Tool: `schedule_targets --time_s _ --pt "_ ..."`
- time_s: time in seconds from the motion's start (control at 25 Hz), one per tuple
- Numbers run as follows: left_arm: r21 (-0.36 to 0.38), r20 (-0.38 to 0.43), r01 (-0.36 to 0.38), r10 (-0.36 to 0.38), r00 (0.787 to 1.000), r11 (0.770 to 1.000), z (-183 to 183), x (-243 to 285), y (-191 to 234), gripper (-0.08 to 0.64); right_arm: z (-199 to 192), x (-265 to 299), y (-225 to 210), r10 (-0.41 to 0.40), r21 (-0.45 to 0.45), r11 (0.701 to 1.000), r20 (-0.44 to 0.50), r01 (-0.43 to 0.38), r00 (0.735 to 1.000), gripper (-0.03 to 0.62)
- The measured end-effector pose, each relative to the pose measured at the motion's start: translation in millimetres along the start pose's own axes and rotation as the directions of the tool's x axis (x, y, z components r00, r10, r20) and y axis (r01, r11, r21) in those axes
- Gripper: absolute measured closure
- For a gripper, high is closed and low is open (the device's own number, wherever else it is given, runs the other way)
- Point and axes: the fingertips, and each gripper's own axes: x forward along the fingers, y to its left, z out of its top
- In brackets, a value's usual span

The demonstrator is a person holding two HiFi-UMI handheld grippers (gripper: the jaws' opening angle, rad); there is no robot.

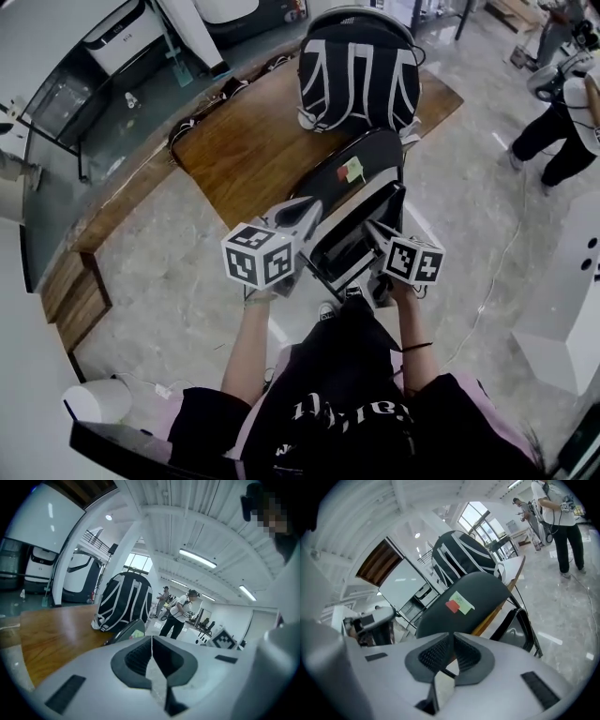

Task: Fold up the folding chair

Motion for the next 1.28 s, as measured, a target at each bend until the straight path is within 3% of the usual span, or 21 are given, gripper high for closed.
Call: schedule_targets --time_s 0.16,0.44,0.6,0.84,1.04,1.28 --pt "-0.070 -0.028 -0.013 0.011 1.000 0.997 -44 -16 -17 0.552 -5 -30 26 0.046 -0.021 0.999 0.032 -0.046 0.998 0.560" --pt "-0.180 -0.059 -0.035 0.025 0.998 0.983 -125 -52 -61 0.554 -38 -72 57 0.080 -0.077 0.994 0.001 -0.080 0.997 0.566" --pt "-0.189 -0.050 -0.044 0.036 0.998 0.981 -144 -70 -94 0.554 -65 -101 74 0.122 -0.120 0.985 -0.036 -0.125 0.992 0.568" --pt "-0.169 0.034 -0.044 0.050 0.998 0.985 -157 -103 -178 0.554 -125 -176 81 0.160 -0.163 0.972 -0.072 -0.170 0.985 0.568" --pt "-0.222 0.061 -0.052 0.067 0.996 0.974 -204 -143 -245 0.554 -184 -246 85 0.193 -0.177 0.962 -0.088 -0.206 0.977 0.568" --pt "-0.240 0.050 -0.082 0.096 0.994 0.967 -242 -201 -295 0.554 -238 -296 100 0.231 -0.160 0.956 -0.096 -0.244 0.968 0.568"
